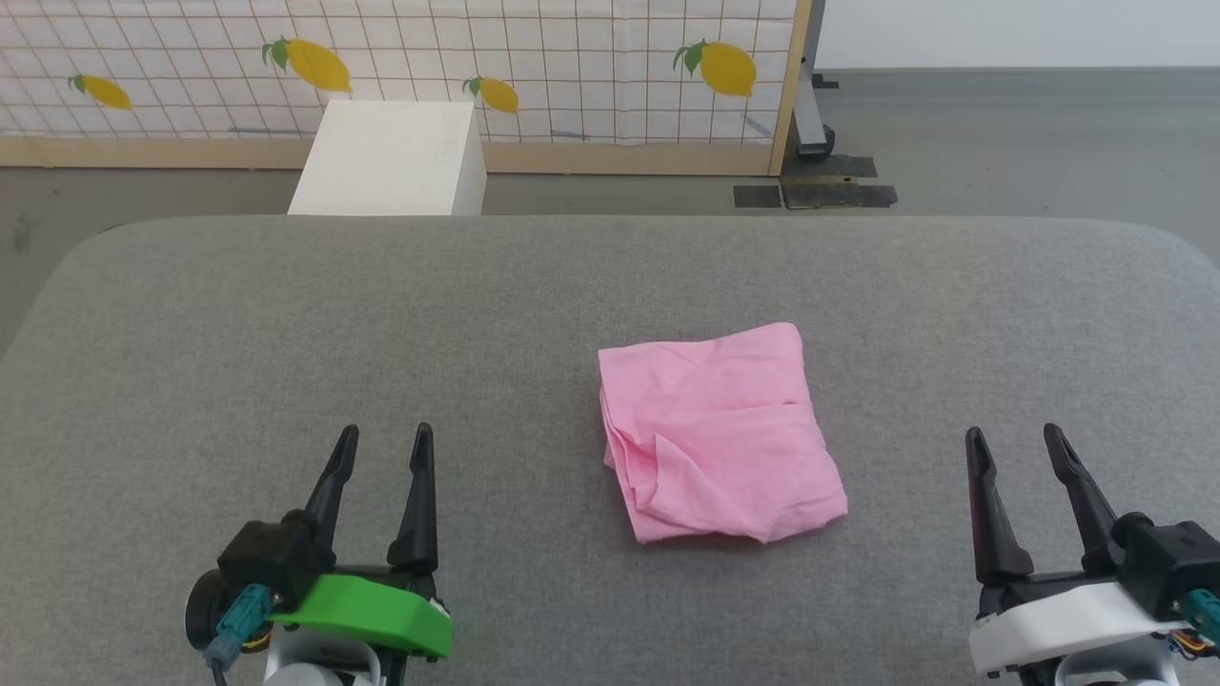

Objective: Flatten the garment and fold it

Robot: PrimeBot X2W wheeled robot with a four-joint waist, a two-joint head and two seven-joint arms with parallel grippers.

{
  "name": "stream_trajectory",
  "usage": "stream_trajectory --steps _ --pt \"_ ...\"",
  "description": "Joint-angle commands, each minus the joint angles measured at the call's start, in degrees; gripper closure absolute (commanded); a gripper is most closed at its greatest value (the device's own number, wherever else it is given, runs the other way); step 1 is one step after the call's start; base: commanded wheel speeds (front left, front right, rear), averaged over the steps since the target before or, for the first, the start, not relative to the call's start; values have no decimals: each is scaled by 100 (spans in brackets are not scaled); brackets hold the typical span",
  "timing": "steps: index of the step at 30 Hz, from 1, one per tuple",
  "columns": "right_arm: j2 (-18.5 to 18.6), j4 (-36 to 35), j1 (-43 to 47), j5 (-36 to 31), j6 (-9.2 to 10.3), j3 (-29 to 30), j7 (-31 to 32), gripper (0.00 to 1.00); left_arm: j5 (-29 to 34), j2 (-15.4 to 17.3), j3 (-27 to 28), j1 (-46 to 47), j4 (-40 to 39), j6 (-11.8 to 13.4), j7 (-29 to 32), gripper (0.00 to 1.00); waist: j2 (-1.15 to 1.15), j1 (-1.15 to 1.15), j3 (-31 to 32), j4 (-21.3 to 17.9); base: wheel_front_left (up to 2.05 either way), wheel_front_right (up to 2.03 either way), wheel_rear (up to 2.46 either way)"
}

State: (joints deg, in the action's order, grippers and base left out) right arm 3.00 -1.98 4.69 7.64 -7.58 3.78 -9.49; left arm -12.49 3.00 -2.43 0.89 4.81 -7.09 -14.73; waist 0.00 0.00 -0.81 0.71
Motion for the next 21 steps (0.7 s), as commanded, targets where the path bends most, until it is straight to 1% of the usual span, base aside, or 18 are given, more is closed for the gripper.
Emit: stream_trajectory --steps 1,3,5,7,10,12,14,15,21 --pt "-12 -38 36 68 9 4 27 0 32 -13 14 -65 4 -38 -27 0 0 0 -16 8 0 0 0" --pt "-12 -11 9 258 9 -7 71 0 27 -13 9 -48 1 -38 -27 0 0 0 -47 24 0 0 0" --pt "-12 57 -96 729 9 -22 169 0 18 -13 9 -24 -11 -38 -27 0 0 0 -96 38 0 0 0" --pt "-12 165 -281 1465 9 -52 416 0 13 -13 7 1 -30 -38 -27 0 0 0 -157 51 0 0 0" --pt "-12 526 -682 3127 9 -37 1271 0 18 -13 -21 61 -52 -39 -27 0 0 0 -272 103 0 0 0" --pt "-12 834 -1014 3948 9 102 1832 0 19 -13 -64 117 -70 -39 -27 0 0 0 -357 165 0 0 0" --pt "-12 1236 -1337 4403 9 221 2461 0 14 -13 -110 168 -82 -39 -27 0 0 0 -426 240 0 0 0" --pt "-12 1425 -1486 4441 9 275 2743 0 12 -13 -125 189 -88 -39 -27 0 0 0 -456 270 0 0 0" --pt "-11 2697 -2440 3991 9 764 4355 0 8 -13 -203 301 -94 -39 -27 0 0 0 -634 520 0 0 0"
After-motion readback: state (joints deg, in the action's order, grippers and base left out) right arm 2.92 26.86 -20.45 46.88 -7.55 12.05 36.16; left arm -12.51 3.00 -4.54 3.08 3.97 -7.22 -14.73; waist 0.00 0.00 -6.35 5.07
